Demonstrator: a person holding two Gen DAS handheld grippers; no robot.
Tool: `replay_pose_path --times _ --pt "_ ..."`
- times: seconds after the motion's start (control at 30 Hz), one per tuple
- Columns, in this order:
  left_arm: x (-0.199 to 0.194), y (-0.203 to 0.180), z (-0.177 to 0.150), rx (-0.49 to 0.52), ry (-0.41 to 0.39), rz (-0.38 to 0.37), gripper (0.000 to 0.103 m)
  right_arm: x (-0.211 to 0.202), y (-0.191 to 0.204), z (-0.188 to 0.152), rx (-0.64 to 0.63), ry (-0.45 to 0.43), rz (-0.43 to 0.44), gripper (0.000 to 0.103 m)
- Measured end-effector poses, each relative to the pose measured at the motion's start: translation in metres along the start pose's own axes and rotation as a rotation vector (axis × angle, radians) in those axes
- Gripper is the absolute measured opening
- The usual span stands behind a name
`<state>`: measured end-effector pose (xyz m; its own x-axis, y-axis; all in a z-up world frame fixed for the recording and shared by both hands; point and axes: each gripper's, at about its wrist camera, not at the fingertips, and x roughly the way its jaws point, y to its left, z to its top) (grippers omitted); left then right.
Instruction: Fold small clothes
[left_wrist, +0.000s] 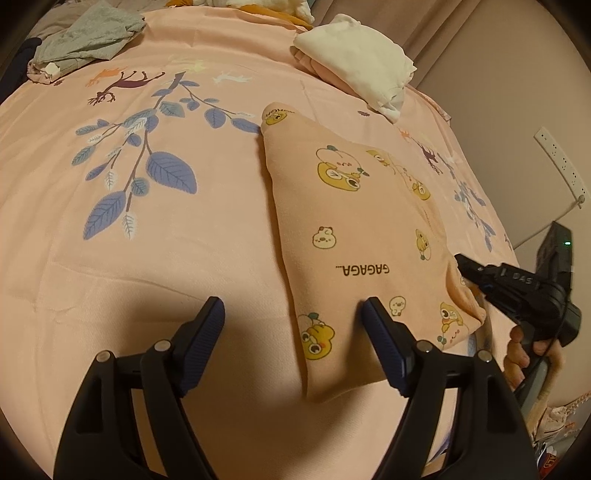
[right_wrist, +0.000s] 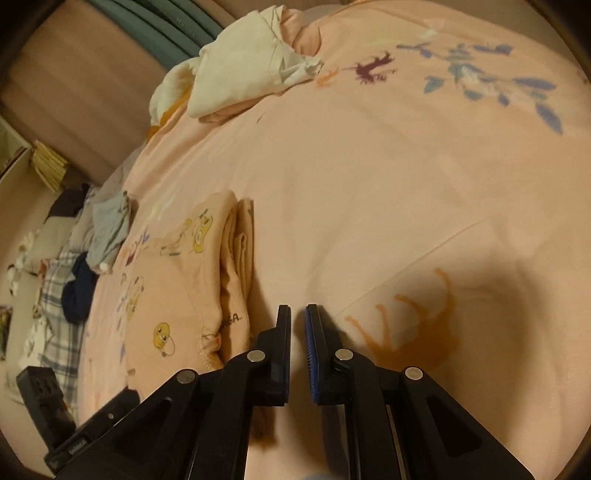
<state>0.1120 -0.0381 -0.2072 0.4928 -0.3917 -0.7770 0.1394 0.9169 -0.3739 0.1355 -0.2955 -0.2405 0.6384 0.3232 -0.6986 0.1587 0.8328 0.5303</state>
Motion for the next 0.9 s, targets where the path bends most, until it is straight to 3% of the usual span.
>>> replay_pose_path --times 0.1,0.27,0.4,0.5,0.6,0.67,0.73,0.8,0.9 --pt "0.0 0.002 0.001 -0.008 -0.002 0.001 0.078 -0.013 0.019 -0.002 -0.058 -0.03 0.052 0.012" --pt "0.0 0.003 0.001 -0.017 -0.002 0.0 0.079 -0.013 0.061 -0.015 -0.227 0.021 0.169 0.012" --pt "0.0 0.003 0.0 -0.012 0.0 -0.002 0.079 0.012 0.046 -0.031 -0.216 0.111 0.092 0.012" --pt "-0.001 0.003 0.0 -0.016 0.005 -0.006 0.079 0.01 0.024 -0.039 -0.175 0.115 0.146 0.005" --pt "0.001 0.005 0.006 -0.03 0.028 -0.028 0.079 -0.005 0.014 -0.033 -0.158 0.094 0.077 0.007" --pt "0.002 0.009 0.016 -0.06 0.044 -0.081 0.08 -0.013 0.008 -0.019 -0.132 0.082 0.121 0.023" --pt "0.006 0.015 0.024 -0.106 0.065 -0.141 0.08 -0.014 0.002 -0.002 -0.095 0.084 0.21 0.086" --pt "0.009 0.019 0.031 -0.145 0.078 -0.179 0.08 -0.006 -0.009 0.011 -0.035 0.095 0.29 0.09" --pt "0.016 0.018 0.04 -0.154 0.09 -0.235 0.08 0.012 -0.015 0.021 0.048 0.14 0.294 0.09"
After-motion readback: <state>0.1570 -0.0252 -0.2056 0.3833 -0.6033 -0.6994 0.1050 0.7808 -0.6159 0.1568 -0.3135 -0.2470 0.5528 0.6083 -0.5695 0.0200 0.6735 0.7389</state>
